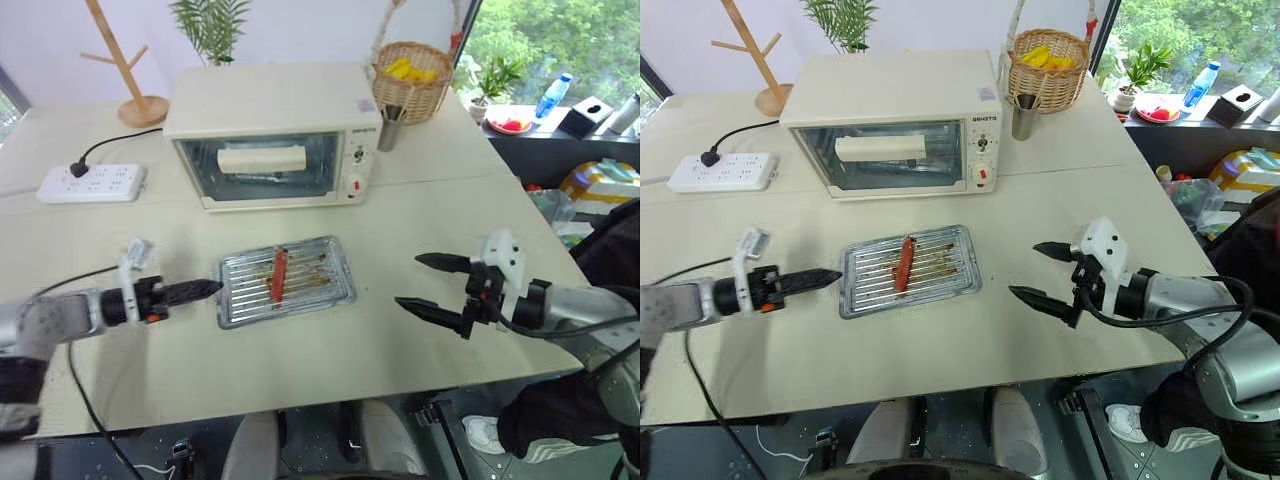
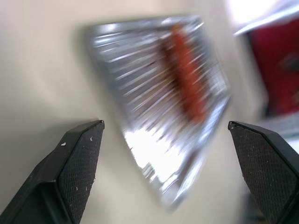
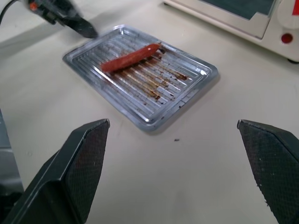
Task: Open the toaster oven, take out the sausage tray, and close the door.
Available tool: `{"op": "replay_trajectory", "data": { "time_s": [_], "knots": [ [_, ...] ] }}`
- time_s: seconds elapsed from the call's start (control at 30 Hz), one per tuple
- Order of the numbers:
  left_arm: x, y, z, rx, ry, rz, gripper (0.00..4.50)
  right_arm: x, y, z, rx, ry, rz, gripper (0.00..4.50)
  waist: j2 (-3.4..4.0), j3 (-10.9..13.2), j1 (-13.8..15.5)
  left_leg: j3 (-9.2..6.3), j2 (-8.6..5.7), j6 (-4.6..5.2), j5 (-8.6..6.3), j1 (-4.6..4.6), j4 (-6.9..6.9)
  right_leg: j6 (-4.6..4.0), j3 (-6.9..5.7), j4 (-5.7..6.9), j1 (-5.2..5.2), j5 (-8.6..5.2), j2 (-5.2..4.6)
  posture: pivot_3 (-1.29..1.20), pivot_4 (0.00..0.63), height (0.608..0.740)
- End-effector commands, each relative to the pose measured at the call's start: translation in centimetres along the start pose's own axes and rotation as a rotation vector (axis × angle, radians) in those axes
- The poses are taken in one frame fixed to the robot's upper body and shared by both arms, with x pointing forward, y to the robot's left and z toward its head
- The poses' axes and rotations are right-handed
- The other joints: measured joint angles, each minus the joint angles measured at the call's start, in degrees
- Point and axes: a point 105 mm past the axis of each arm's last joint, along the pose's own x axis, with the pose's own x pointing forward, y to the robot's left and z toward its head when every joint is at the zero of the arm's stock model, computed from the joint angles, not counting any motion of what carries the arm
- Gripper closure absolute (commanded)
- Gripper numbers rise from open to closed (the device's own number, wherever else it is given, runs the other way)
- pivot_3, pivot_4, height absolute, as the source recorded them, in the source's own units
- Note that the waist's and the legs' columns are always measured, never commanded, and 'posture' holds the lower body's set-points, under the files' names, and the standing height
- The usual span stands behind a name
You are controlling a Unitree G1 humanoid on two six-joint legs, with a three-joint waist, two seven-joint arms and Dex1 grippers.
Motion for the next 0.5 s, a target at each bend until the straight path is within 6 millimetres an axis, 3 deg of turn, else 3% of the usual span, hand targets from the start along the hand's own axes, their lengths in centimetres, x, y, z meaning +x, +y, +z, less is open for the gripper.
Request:
{"op": "replay_trajectory", "data": {
  "time_s": [0.03,0.13,0.23,0.37,0.5],
  "knots": [
    [-2.7,-1.3,3.1,0.287,-0.075,0.009,0.03,-0.1,-0.1,0.5,-0.021,0.01,0.04,0.0,0.07,0.07,0.35,0.01,0.0,0.0,0.0,-0.05,0.0,-0.01,0.0,-0.01,-0.06,0.0,-0.01,0.0,0.15,0.74],
    [-4.4,-3.5,5.8,0.422,-0.129,-0.022,0.03,-0.2,-0.6,0.9,-0.009,0.012,0.068,0.0,0.06,0.14,1.43,0.06,0.03,-0.01,-0.01,-0.23,0.1,-0.01,-0.09,-0.08,-0.1,0.01,-0.1,0.0,0.15,0.74],
    [-5.3,-5.9,7.1,0.536,-0.124,-0.072,0.03,-0.2,-1.0,1.4,0.002,0.012,0.095,0.0,0.12,0.18,1.53,0.1,-0.03,-0.02,-0.01,-0.32,0.17,0.0,-0.1,-0.16,-0.08,0.0,-0.19,0.0,0.15,0.74],
    [-5.7,-8.6,6.5,0.667,-0.003,-0.146,0.03,-0.3,-1.2,2.1,0.009,0.026,0.16,0.0,0.3,0.28,1.3,0.39,-0.23,0.02,-0.03,-0.35,0.13,0.06,-0.09,-0.22,-0.12,-0.01,-0.4,0.0,0.15,0.74],
    [-5.9,-8.9,5.8,0.727,0.06,-0.146,0.03,-0.4,-1.3,2.3,0.007,0.047,0.202,0.0,0.31,0.29,1.04,0.67,-0.33,0.16,-0.11,-0.33,0.09,0.23,-0.06,-0.2,-0.13,-0.09,-0.35,0.0,0.15,0.74]
  ]
}}
